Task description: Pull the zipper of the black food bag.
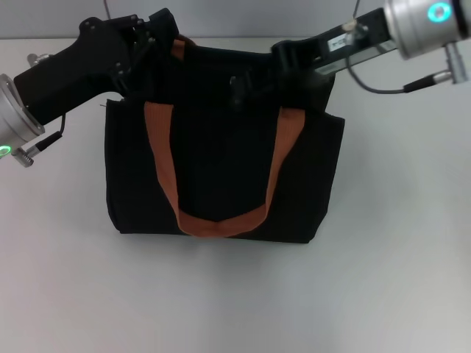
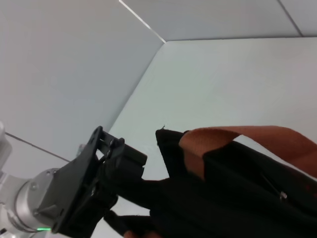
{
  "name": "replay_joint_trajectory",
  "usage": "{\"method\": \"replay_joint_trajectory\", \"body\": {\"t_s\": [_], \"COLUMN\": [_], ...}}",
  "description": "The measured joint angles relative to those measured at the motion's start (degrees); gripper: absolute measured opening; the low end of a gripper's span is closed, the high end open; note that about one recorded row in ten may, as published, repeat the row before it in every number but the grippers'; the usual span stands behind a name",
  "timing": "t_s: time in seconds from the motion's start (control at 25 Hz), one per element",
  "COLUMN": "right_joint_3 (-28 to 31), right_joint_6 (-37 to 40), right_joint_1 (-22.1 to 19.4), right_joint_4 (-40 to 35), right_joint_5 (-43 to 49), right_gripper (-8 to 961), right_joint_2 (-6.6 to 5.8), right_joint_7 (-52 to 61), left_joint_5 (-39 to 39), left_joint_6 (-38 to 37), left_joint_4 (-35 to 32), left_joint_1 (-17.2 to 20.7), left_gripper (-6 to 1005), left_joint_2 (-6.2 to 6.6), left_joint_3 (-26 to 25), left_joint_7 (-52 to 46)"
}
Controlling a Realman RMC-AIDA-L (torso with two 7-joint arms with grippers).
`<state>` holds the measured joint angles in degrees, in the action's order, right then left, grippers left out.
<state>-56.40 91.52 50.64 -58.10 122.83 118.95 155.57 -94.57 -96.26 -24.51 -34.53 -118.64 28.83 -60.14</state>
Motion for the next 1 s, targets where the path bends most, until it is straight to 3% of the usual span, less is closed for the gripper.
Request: {"method": "replay_joint_trajectory", "body": {"t_s": [0.24, 0.64, 0.84, 1.0], "right_joint_3": [-3.90, -4.95, -10.27, -13.37], "right_joint_6": [-3.28, -5.25, -9.71, -11.63], "right_joint_1": [0.63, 0.19, 0.14, -0.12], "right_joint_4": [0.24, 0.83, 1.68, 0.61], "right_joint_5": [-0.49, -0.46, -1.76, -2.01], "right_gripper": [248, 241, 237, 132], "right_joint_2": [0.24, 0.38, 0.70, 0.70], "right_joint_7": [0.06, 0.80, 0.81, 2.52], "left_joint_5": [0.44, 0.65, 0.65, 0.65], "left_joint_6": [-0.30, -0.66, -1.55, -2.35], "left_joint_4": [0.74, 0.79, 0.79, 0.79], "left_joint_1": [-0.18, -0.15, -0.04, 0.15], "left_gripper": [63, 65, 66, 66], "left_joint_2": [-0.08, -0.09, -0.08, -0.02], "left_joint_3": [0.33, 0.43, 0.44, 0.43], "left_joint_7": [0.67, 0.72, 0.73, 0.73]}}
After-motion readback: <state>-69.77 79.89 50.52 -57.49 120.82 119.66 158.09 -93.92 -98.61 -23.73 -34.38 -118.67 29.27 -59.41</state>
